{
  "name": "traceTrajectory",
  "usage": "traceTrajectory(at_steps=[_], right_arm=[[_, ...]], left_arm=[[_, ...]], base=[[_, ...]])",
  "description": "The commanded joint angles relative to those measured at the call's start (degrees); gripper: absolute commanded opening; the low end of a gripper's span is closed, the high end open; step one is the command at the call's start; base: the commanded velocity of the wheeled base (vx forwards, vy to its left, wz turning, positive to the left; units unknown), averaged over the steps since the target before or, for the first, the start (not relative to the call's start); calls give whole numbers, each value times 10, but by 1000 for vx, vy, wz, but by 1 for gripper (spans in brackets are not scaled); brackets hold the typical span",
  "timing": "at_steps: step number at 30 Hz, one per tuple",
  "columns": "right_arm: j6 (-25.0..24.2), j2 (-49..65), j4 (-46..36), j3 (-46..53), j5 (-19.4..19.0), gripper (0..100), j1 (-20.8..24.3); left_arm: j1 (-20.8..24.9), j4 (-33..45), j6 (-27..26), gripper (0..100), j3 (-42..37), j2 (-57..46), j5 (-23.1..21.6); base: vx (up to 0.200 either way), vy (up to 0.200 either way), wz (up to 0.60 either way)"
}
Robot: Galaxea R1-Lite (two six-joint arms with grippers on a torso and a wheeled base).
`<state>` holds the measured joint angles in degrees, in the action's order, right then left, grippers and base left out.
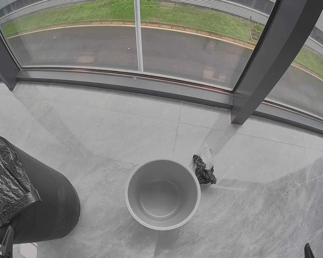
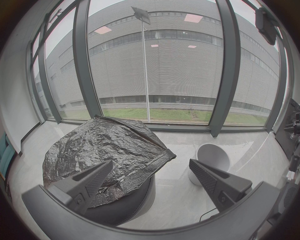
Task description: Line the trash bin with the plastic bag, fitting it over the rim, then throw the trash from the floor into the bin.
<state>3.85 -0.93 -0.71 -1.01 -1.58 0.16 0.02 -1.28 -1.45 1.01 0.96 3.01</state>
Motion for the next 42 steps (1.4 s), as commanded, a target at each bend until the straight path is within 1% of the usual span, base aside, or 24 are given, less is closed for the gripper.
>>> traceTrajectory(at_steps=[1, 5, 7, 9, 11, 12, 13, 15, 16, 17, 18, 20, 22, 24, 25, 28, 32, 33, 34, 35, 36, 37, 40, 42], right_arm=[[3, 9, 1, 6, -5, 100, 0], [2, 9, 4, 7, -20, 100, 0], [-14, 9, 4, 7, -22, 100, 1], [-26, 9, 4, 6, -19, 100, 1], [-18, 9, 5, 6, -20, 100, 0], [-19, 9, 6, 6, -20, 100, 0], [-63, 0, 9, -73, -27, 100, 4], [-162, -65, -18, -205, -27, 100, 18], [-192, -96, -40, -254, -27, 100, 24], [-198, -127, -61, -298, -30, 100, 30], [-188, -170, -83, -338, -32, 100, 41], [-161, -233, -84, -362, -34, 100, 63], [-120, -290, -53, -364, -38, 100, 76], [-87, -363, 4, -364, -37, 100, 93], [-86, -368, 8, -364, -37, 100, 95], [-95, -484, 132, -363, -29, 100, 130], [-100, -563, 203, -362, -13, 100, 143], [-101, -566, 205, -361, -13, 100, 143], [-119, -588, 218, -358, -10, 100, 153], [-121, -590, 219, -358, -10, 100, 154], [-154, -609, 229, -351, -10, 100, 161], [-169, -617, 235, -348, -11, 100, 163], [-198, -639, 254, -341, -11, 100, 163], [-206, -656, 270, -340, -9, 100, 163]], left_arm=[[0, -1, -7, 100, -10, -10, -6], [0, -5, 0, 100, -10, -10, -6], [5, -20, 46, 100, 65, 6, -10], [15, 14, 118, 100, 152, 41, -24], [19, 60, 104, 100, 192, 69, -45], [19, 63, 102, 100, 195, 70, -48], [20, 79, 84, 100, 213, 86, -73], [20, 78, 67, 100, 217, 98, -85], [20, 80, 50, 100, 218, 108, -86], [20, 80, 25, 100, 217, 121, -87], [20, 82, -21, 100, 214, 144, -87], [21, 87, -111, 100, 209, 178, -87], [23, 88, -203, 100, 194, 210, -87], [23, 81, -267, 100, 172, 231, -91], [23, 81, -269, 100, 171, 232, -92], [24, 80, -343, 100, 155, 247, -90], [22, 80, -431, 100, 152, 245, -63], [22, 81, -435, 100, 152, 245, -62], [22, 80, -481, 100, 147, 244, -41], [22, 80, -486, 100, 146, 244, -39], [22, 80, -537, 100, 138, 244, -18], [22, 80, -562, 100, 134, 244, -12], [22, 80, -610, 100, 126, 246, -11], [22, 80, -626, 100, 125, 249, -10]], base=[[0, 0, 0], [0, 0, 0], [0, 0, 0], [0, 0, 0], [0, 0, 0], [0, 0, 0], [0, 0, 0], [0, 0, 0], [0, 0, 0], [0, 0, 0], [0, 0, 0], [0, 0, 0], [0, 0, 0], [0, 0, 0], [0, 0, 0], [0, 0, 0], [0, 0, 0], [0, 0, 0], [0, 0, 0], [0, 0, 0], [0, 0, 0], [0, 0, 0], [0, 0, 0], [0, 0, 0]])
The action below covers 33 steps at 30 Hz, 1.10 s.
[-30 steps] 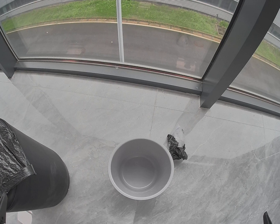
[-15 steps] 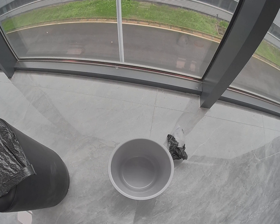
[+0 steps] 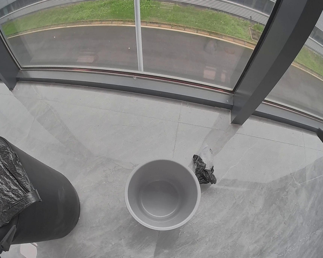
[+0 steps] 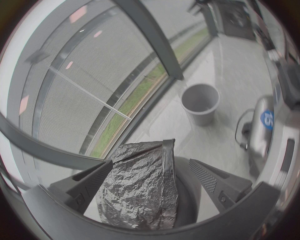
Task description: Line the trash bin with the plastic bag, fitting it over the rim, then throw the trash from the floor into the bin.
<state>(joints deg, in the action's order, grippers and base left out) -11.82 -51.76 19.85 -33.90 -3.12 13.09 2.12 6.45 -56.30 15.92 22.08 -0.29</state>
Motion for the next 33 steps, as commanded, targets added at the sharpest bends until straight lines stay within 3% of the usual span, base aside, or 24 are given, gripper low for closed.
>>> traceTrajectory(at_steps=[1, 11, 26, 33], right_arm=[[-51, -153, 72, -10, 7, 100, 33], [-52, -172, 79, -2, 6, 100, 33], [-54, -199, 87, 1, 6, 100, 31], [-54, -212, 107, 6, 6, 100, 30]], left_arm=[[1, 3, -81, 100, -24, 39, 24], [1, -6, -77, 100, -21, 93, 30], [30, -142, -36, 100, -24, 291, 32], [32, -200, -38, 100, -26, 329, 68]], base=[[0, 0, 0], [0, 0, 0], [0, 0, 0], [0, 0, 0]])
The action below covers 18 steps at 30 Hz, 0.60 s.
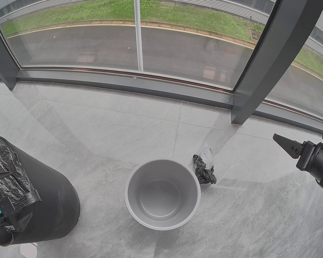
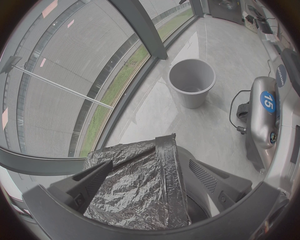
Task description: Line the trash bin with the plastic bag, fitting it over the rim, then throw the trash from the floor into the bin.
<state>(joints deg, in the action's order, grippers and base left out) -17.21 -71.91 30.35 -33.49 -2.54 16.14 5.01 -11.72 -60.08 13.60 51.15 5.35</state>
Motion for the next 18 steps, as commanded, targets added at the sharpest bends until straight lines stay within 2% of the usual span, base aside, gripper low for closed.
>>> traceTrajectory(at_steps=[1, 5, 12, 16, 18], right_arm=[[0, -11, 3, 2, 0, 100, -1], [0, -14, 3, 3, 0, 100, -1], [0, -15, 3, 3, 0, 100, -1], [0, -15, 3, 3, 0, 100, -1], [-1, -15, 4, 3, 0, 100, -1]], left_arm=[[3, -23, 0, 100, -3, 39, 14], [3, -35, 1, 100, -3, 40, 33], [3, -43, 3, 100, 1, 67, 36], [3, -74, 3, 100, 0, 84, 36], [2, -121, 6, 100, -2, 112, 37]], base=[[0, 0, 0], [0, 0, 0], [0, 0, 0], [0, 0, 0], [0, 0, 0]])
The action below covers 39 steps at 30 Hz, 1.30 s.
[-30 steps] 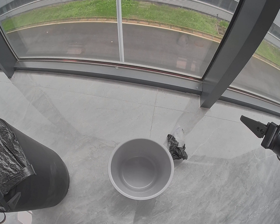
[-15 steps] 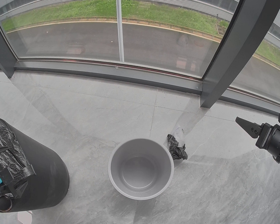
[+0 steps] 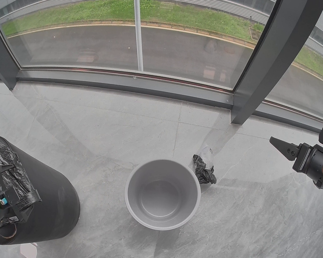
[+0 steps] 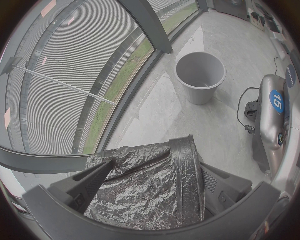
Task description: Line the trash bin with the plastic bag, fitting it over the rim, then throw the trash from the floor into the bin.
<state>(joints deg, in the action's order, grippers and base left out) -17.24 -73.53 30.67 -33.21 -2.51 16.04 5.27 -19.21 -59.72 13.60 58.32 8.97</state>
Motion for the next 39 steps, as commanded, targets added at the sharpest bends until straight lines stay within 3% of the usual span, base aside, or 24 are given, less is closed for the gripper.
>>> traceTrajectory(at_steps=[1, 6, 19, 20, 34, 39], right_arm=[[-2, 1, 1, 0, 0, 100, 0], [-8, 1, 1, 0, -1, 100, 0], [-9, -2, 1, 1, -1, 100, 0], [-8, -2, 1, 1, -1, 100, 0], [-8, -1, 1, 4, -1, 100, 0], [-8, -6, 1, 8, -1, 100, 1]], left_arm=[[-1, -62, 4, 100, -2, 50, 1], [-2, -101, 7, 100, -3, 66, 2], [-3, -112, 7, 100, -4, 58, 2], [-2, -112, 7, 0, -5, 57, 2], [-2, -115, 30, 0, -23, 34, 1], [0, -115, 115, 0, -4, 57, -1]], base=[[0, 0, 0], [0, 0, 0], [0, 0, 0], [0, 0, 0], [0, 0, 0], [0, 0, 0]])
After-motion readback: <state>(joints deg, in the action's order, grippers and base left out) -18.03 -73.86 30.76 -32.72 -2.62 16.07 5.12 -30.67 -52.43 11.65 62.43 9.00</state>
